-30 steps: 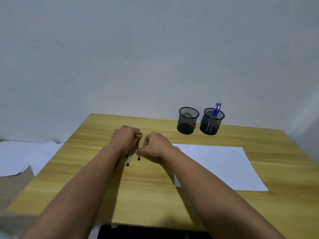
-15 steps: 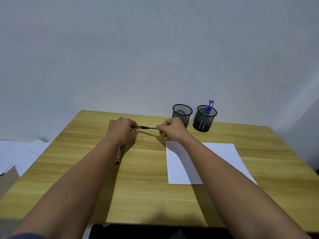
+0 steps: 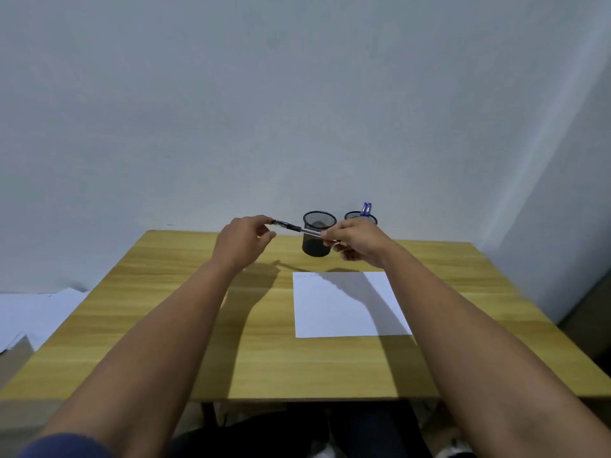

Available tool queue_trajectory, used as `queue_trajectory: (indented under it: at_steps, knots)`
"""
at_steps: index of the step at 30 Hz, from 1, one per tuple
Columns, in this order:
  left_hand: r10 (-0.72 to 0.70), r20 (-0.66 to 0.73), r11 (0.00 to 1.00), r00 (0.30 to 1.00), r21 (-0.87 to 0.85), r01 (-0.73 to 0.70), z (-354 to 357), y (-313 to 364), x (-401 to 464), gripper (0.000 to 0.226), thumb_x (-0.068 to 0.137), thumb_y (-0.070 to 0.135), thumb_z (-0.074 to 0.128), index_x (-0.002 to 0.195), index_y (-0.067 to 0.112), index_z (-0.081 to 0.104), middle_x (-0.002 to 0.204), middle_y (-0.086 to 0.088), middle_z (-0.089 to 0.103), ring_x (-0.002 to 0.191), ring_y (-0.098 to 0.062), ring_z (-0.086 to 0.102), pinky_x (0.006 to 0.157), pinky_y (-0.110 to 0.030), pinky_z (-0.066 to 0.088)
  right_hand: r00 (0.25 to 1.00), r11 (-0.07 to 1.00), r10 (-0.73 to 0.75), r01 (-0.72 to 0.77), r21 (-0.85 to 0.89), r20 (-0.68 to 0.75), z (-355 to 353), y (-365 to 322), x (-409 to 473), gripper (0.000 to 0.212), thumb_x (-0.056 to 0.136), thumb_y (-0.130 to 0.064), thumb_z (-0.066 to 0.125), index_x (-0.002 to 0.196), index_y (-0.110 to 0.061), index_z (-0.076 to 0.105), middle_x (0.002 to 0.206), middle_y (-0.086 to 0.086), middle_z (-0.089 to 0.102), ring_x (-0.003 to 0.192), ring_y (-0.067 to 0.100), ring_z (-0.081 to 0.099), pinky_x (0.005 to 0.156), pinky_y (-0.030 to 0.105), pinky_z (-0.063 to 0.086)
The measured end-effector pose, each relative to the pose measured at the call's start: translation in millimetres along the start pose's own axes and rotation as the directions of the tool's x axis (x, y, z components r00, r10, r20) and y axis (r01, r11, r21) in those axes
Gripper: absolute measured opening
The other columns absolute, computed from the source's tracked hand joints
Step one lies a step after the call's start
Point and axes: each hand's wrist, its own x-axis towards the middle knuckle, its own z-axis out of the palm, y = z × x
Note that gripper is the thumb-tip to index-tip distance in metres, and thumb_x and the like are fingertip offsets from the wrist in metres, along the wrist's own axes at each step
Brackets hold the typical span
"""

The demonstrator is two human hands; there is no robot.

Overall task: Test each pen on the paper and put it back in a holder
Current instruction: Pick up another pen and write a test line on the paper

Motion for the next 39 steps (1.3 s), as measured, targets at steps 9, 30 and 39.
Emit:
queue_trajectory:
  at_steps: [9, 30, 39]
  knots:
    - [0.097, 0.145, 0.989, 0.985, -0.127, -0.079, -2.9, 53.1, -11.5, 0.011, 0.091, 0.038, 0.072, 0.095, 0.03, 0.078, 0.086, 0.014, 0.076, 0.087, -0.007, 0.07, 0.082, -0.039, 0.056, 0.991, 0.923, -0.009, 0.058, 0.381, -0.131, -11.8, 3.4, -21.0, 0.01, 0.095, -0.017, 0.079, 0.092, -0.013, 0.071, 0.076, 0.001, 0.069, 0.054, 0.009, 0.055, 0.049, 0.02, 0.046]
    - [-0.122, 0.522, 0.797, 0.844, -0.455, 0.397, 31.4, 86.3, -18.3, 0.034, 0.094, 0.03, 0.071, 0.093, -0.003, 0.076, 0.083, -0.013, 0.078, 0.079, -0.014, 0.071, 0.094, -0.041, 0.056, 0.928, 0.902, 0.195, -0.042, 0.43, -0.317, 44.7, 36.2, 13.6, 0.035, 0.106, -0.03, 0.06, 0.076, -0.012, 0.064, 0.061, 0.002, 0.051, 0.049, 0.014, 0.036, 0.049, 0.026, 0.029]
    - [-0.332, 0.264, 0.933, 0.906, -0.051, 0.357, 33.3, -9.5, -39.7, 0.021, 0.092, 0.037, 0.072, 0.086, 0.017, 0.079, 0.08, 0.006, 0.077, 0.081, -0.012, 0.07, 0.065, -0.027, 0.049, 0.786, 0.898, 0.256, 0.023, 0.44, -0.563, -61.6, 55.0, 23.9, 0.029, 0.1, -0.026, 0.062, 0.074, -0.015, 0.066, 0.061, 0.0, 0.048, 0.046, 0.015, 0.036, 0.042, 0.021, 0.027]
